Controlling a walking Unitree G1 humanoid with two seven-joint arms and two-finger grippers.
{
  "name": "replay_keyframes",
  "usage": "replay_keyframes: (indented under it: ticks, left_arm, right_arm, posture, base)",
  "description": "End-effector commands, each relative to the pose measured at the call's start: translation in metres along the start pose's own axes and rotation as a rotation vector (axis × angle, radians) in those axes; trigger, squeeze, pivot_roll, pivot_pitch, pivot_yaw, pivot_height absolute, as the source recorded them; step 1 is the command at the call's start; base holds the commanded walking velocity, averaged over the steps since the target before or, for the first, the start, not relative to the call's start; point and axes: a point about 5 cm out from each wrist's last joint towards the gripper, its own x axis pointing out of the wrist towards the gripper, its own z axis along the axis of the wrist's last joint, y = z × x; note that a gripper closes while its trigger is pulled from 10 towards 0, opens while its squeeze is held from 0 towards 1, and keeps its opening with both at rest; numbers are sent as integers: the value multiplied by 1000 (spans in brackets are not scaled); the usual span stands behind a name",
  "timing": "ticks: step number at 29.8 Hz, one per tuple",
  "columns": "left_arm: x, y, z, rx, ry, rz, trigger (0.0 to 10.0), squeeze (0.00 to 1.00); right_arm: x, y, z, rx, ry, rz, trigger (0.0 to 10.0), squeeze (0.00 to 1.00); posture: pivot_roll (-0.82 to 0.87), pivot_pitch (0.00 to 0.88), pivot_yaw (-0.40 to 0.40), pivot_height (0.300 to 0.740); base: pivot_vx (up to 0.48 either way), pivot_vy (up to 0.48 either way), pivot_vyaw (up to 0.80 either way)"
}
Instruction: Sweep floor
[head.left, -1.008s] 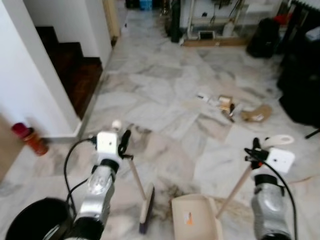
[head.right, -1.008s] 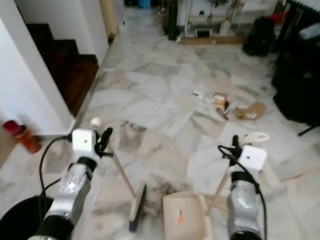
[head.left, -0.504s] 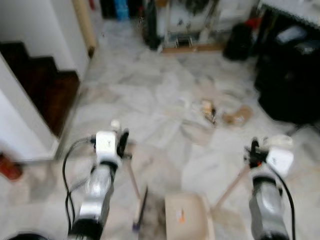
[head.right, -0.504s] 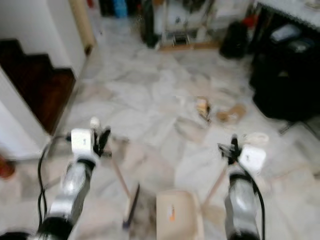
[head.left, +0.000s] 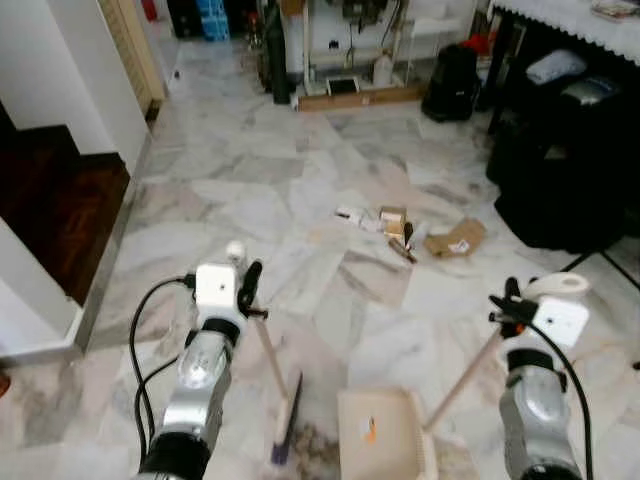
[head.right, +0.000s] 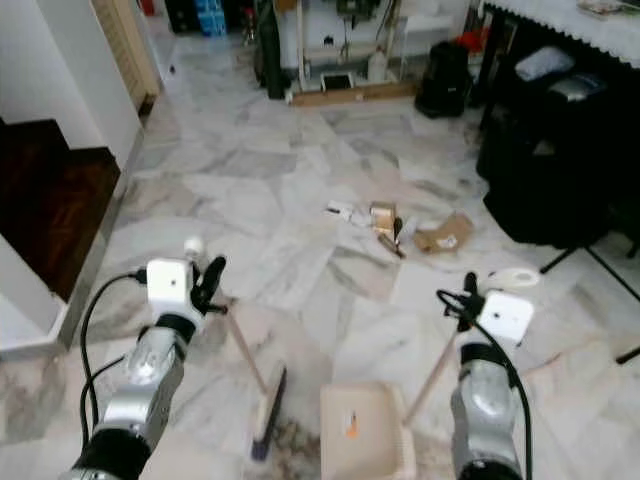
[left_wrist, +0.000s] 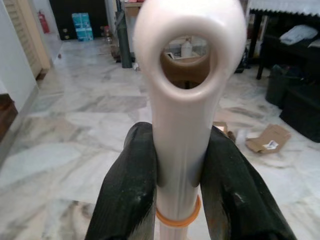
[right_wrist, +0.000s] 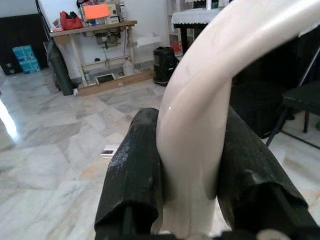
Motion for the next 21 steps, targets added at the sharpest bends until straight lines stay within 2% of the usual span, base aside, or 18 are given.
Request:
replay_keyframes:
  ticks: [1,10,13,21]
  left_arm:
    - [5,-4,10,6,-45,-14,10000,0]
    - [5,-3,10,5,-46,-9,10000,0]
    - [5,-4,10,6,-46,-9,10000,0]
    - [4,-3,9,6,-46,-3,10000,0]
  right_arm:
    - [3,-5,9,8,-44,-18,10000,0]
    - [4,-3,10,-36,-47,12,10000,0]
    - [4,-3,10,-30,-45,7,10000,0]
    - [4,-2,10,-23,-44,6,10000,0]
  posture:
    - [-69,0,58,740]
    - [-71,0,52,740]
    - [-69,0,51,740]
    - [-68,0,51,740]
  base:
    - [360,0,0]
    - [359,0,61]
    - [356,0,663]
    - [358,0,0]
